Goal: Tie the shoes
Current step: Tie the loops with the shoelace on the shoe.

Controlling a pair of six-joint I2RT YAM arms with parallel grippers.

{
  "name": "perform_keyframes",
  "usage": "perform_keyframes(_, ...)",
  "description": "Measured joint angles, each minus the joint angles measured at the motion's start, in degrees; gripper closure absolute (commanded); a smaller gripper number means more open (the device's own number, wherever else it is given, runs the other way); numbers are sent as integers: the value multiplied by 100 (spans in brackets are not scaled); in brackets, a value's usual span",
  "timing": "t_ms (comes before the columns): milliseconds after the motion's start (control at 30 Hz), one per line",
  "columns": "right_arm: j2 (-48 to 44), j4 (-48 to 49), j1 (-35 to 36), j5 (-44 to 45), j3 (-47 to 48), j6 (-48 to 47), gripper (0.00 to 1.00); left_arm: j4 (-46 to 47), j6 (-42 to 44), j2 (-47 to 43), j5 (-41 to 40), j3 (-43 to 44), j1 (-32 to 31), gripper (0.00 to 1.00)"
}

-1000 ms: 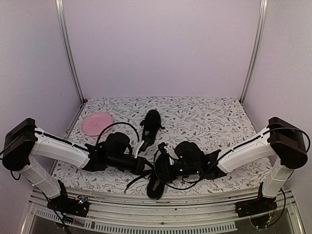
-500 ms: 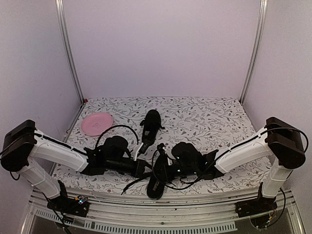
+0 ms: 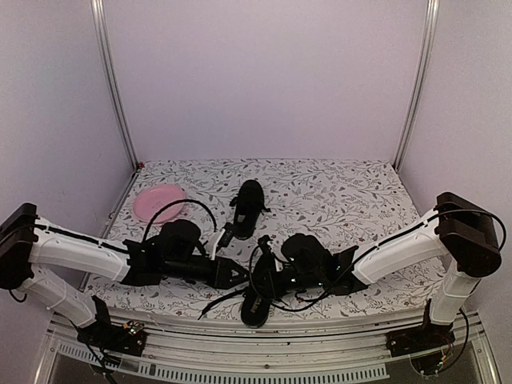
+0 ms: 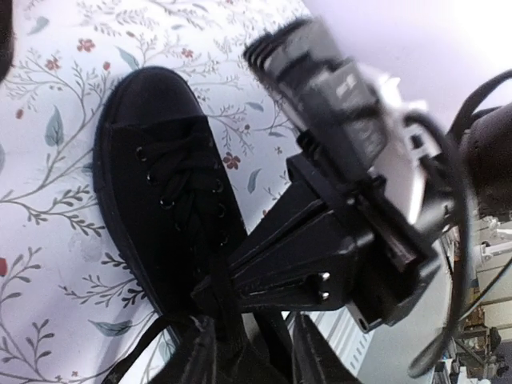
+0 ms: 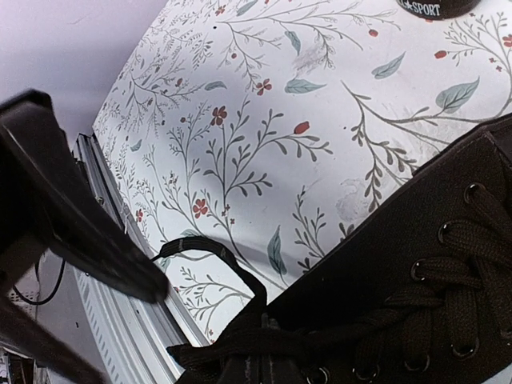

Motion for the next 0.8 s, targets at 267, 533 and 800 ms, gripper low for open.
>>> perform_keyframes(267,0,4,0,0,-2,0,98,-382,83,-584,-352,0,487,64)
perform_keyframes(533,0,11,0,0,-2,-2,98,-439,0,269,17,94,566,70)
perform_keyframes(800,0,24,0,4,-4,0,98,-155,-68,769,444,315,568,71)
